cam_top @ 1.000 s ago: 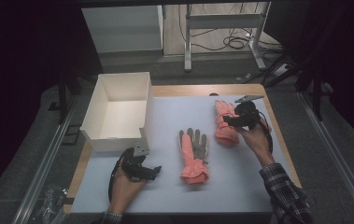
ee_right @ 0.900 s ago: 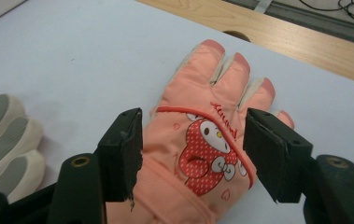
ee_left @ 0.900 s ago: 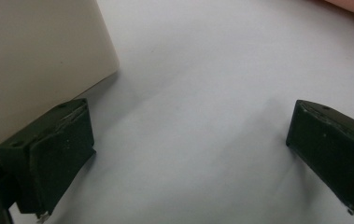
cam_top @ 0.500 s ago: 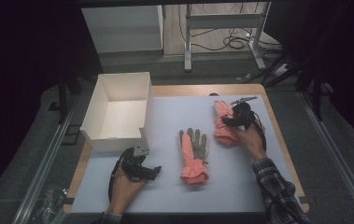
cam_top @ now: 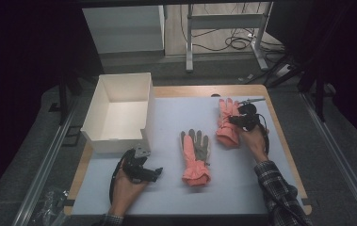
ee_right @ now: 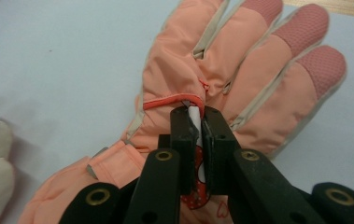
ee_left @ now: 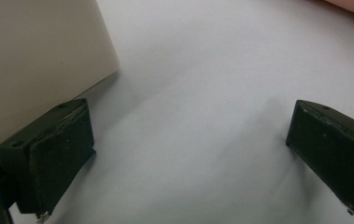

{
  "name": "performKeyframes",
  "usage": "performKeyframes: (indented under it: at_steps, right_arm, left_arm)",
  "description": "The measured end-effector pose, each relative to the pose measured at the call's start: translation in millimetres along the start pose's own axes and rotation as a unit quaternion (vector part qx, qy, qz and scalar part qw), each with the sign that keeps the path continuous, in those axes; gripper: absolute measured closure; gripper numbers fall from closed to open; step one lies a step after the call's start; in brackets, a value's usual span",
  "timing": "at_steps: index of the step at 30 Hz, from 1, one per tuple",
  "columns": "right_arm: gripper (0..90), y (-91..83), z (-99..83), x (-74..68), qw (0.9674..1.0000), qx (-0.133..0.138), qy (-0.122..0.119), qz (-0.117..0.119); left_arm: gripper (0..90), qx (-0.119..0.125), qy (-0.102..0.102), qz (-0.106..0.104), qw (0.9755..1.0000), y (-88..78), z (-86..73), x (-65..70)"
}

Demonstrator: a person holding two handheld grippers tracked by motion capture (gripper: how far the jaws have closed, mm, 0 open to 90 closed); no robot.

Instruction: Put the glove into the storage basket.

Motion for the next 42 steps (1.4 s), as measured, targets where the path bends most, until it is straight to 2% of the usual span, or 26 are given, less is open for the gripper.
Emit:
performKeyframes:
  at_steps: [10,13,16,17,23,29,30,31,33,35,36,38,39,40,41,42]
  right_arm:
    - [85.0,-28.3,10.8,-7.6,0.9992,0.024,0.009,0.031]
    - [85.0,-42.6,17.3,-16.8,0.9983,0.032,0.011,0.047]
    - [85.0,-48.4,19.8,-21.2,0.9979,0.035,0.008,0.053]
    - [85.0,-55.5,22.8,-27.5,0.9973,0.038,0.009,0.063]
    - [85.1,-70.7,27.0,-43.0,0.9958,0.04,0.002,0.082]
    - [85.1,-90.0,27.4,-71.0,0.9928,0.043,-0.007,0.112]
    - [85.1,-95.8,27.0,-82.5,0.9914,0.043,-0.012,0.123]
    - [85.0,-98.1,26.7,-87.6,0.9908,0.042,-0.011,0.128]
    - [85.1,-99.5,26.3,-91.3,0.9902,0.041,-0.01,0.133]
    - [85.1,-103.1,24.1,-106.7,0.9882,0.04,-0.01,0.148]
    - [85.1,-103.1,24.1,-106.7,0.9882,0.04,-0.01,0.148]
    - [85.0,-103.8,22.2,-116.2,0.9865,0.038,-0.009,0.159]
    - [85.0,-103.0,18.8,-126.4,0.985,0.034,-0.01,0.169]
    - [85.0,-103.0,18.8,-126.4,0.985,0.034,-0.01,0.169]
    - [85.0,-101.1,14.4,-136.5,0.9838,0.027,-0.012,0.177]
    - [85.0,-101.1,14.4,-136.5,0.9838,0.027,-0.012,0.177]
  left_arm:
    - [0.9,0.0,0.0,0.0,1.0,0.0,0.0,0.1]
    - [0.9,0.0,0.0,0.0,1.0,0.0,0.0,0.1]
    - [0.9,0.0,0.0,0.0,1.0,0.0,0.0,0.1]
    - [0.8,0.0,0.0,0.0,1.0,0.0,0.0,0.1]
    - [0.9,0.0,0.0,0.001,1.0,0.0,0.0,0.2]
    - [0.9,0.0,0.001,0.001,1.0,0.0,0.0,0.1]
    - [0.9,0.001,0.001,0.001,1.0,0.1,0.0,0.1]
    - [0.9,0.002,0.0,0.001,1.0,0.2,0.0,0.1]
    - [0.9,0.002,0.0,0.001,1.0,0.2,0.0,0.1]
    - [0.9,0.001,0.0,0.001,1.0,0.1,0.1,0.1]
    - [0.9,0.001,0.0,0.001,1.0,0.1,0.1,0.1]
    - [0.9,0.001,0.0,0.001,1.0,0.1,0.1,0.1]
    - [0.9,0.001,0.0,0.001,1.0,0.1,0.1,0.1]
    - [0.9,0.001,0.0,0.001,1.0,0.1,0.1,0.0]
    - [0.9,0.001,0.001,0.001,1.0,0.1,0.0,0.1]
    - [0.9,0.001,0.001,0.001,1.0,0.1,0.0,0.1]
Point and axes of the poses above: each handheld gripper's, and its own axes: y roughly forward along the jaws, z roughly out of its top, x roughly to its right, the point moved 3 cm from there along y, roughly forward along the jaws, and after that the axes turned 15 degrees about x, right-handed, at the moved point
